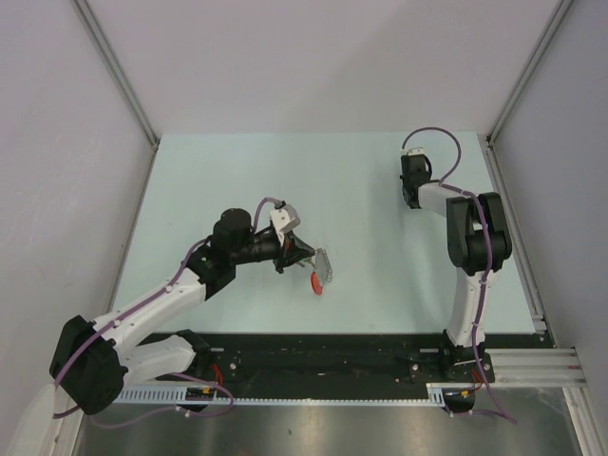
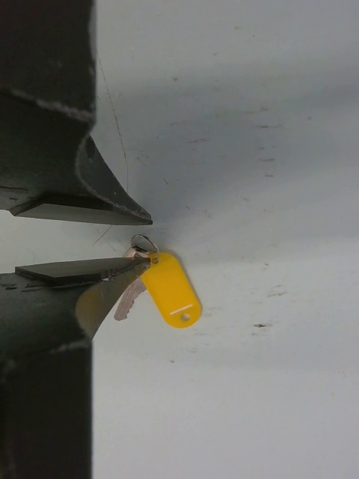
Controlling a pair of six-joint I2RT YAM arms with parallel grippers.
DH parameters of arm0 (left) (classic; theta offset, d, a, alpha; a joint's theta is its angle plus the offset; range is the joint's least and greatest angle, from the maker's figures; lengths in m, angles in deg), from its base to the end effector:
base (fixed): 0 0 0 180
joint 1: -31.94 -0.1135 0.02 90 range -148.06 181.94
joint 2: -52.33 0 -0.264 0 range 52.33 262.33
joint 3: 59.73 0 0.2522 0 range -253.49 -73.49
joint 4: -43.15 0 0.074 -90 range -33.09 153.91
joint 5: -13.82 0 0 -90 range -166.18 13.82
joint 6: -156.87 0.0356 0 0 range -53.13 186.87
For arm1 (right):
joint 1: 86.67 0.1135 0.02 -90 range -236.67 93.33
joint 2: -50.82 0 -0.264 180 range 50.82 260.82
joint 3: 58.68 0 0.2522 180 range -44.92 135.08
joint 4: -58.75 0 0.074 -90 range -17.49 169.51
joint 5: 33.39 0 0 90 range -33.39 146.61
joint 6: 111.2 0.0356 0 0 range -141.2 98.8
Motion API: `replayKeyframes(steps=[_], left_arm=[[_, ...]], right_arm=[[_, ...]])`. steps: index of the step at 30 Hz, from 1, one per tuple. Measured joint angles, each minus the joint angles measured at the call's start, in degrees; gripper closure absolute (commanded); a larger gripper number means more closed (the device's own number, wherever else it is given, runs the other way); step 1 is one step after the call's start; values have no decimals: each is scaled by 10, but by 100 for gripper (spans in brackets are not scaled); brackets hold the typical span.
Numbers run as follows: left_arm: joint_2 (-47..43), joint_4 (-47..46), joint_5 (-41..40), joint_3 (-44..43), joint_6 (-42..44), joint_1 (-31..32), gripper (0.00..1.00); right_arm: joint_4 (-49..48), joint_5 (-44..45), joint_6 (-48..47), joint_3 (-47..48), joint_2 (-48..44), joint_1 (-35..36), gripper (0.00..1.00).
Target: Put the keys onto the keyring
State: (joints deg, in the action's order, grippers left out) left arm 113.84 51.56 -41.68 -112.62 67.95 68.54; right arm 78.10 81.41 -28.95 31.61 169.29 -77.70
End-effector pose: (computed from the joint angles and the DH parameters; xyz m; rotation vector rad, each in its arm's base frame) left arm 0.1824 -0.1606 0.2775 1.0174 1.6427 -0.9817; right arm 0.4369 0.0538 0.1481 -0.1431 2.3557 -0.5072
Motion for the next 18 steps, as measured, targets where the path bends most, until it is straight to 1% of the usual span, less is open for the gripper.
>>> replayKeyframes(steps=[6, 18], left_arm=[[0, 0, 0, 0, 0, 0, 100], [0, 0, 0, 0, 0, 0, 100]], right_arm=[[0, 14, -9, 0, 3, 1, 75], [-1, 31, -24, 20, 21, 2, 76]])
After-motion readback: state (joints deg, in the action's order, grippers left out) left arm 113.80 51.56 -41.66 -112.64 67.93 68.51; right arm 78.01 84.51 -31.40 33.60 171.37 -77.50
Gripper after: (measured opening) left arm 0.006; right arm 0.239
